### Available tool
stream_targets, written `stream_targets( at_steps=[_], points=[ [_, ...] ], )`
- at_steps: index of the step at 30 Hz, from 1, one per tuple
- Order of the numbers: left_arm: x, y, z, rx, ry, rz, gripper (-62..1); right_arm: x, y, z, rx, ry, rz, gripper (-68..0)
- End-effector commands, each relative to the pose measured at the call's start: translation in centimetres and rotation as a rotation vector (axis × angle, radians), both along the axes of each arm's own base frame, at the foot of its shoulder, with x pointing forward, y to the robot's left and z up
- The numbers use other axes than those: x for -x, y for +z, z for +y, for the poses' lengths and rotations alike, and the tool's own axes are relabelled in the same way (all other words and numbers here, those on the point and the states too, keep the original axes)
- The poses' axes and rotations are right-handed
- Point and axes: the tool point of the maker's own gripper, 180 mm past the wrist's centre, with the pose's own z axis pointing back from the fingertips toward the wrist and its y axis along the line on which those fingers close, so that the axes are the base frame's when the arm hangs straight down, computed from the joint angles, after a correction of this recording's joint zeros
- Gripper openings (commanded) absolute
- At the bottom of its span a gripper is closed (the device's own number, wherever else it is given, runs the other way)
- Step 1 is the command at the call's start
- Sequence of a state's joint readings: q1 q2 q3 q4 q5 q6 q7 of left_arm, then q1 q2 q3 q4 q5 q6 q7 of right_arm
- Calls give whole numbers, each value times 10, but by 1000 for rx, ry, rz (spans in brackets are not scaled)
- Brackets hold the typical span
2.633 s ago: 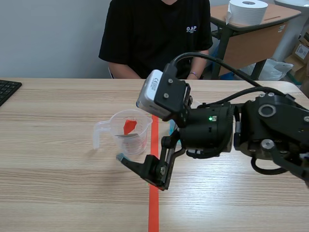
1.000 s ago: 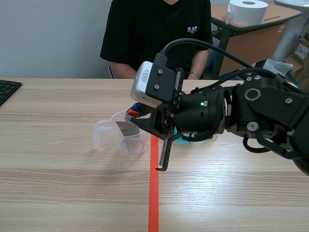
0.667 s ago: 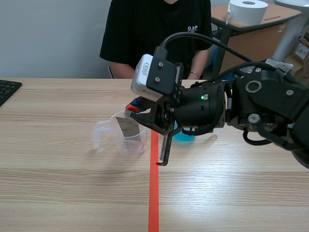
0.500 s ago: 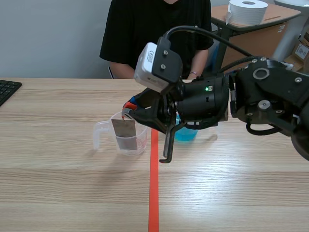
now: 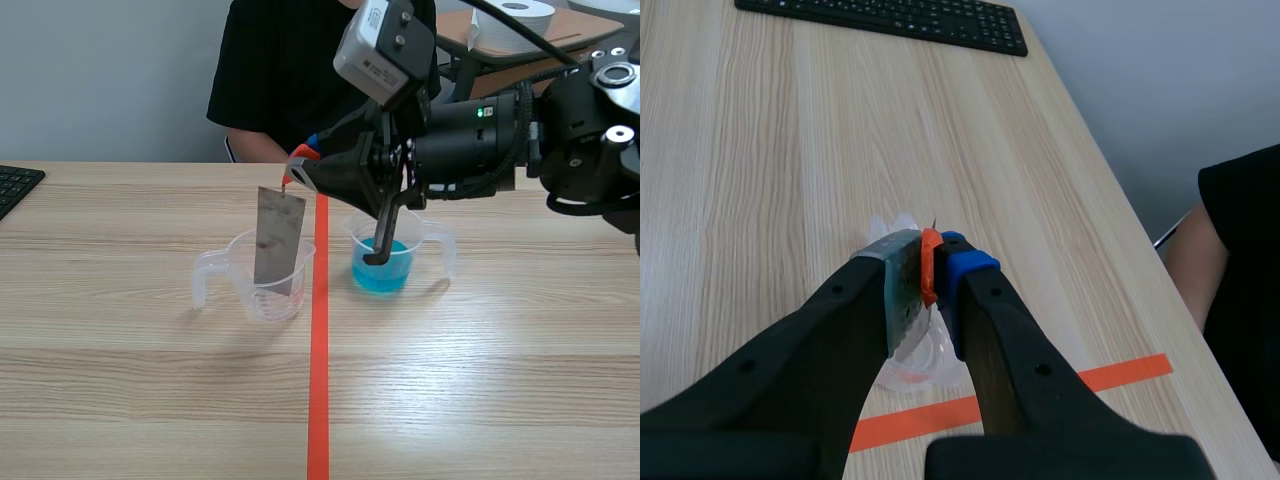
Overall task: Do the redox reaction experiment.
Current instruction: 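Move the plate over the blue solution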
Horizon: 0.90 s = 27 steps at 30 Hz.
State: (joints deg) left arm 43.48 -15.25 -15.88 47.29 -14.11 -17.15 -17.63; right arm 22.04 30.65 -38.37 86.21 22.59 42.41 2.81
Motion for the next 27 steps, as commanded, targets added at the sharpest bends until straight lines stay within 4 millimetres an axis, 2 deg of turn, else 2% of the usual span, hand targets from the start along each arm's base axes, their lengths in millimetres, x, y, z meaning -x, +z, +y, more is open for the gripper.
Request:
stream_targets(
  at_steps=[1,4,6,17,27],
  points=[
    [-2,3,-2,4,-2,-14,-442,-5,23,0,-29,7,-48,-662],
    [-1,2,-2,2,-8,-11,-536,-10,28,-2,-29,-3,-52,-662],
    [0,2,-2,2,-8,-6,-570,-13,34,-2,-35,-5,-53,-662],
    [0,2,-3,6,-8,-7,-569,-24,73,-23,-72,-17,-85,-662],
    [0,2,-2,5,-8,-9,-569,-26,81,-54,-8,-45,-117,-662]
  ],
)
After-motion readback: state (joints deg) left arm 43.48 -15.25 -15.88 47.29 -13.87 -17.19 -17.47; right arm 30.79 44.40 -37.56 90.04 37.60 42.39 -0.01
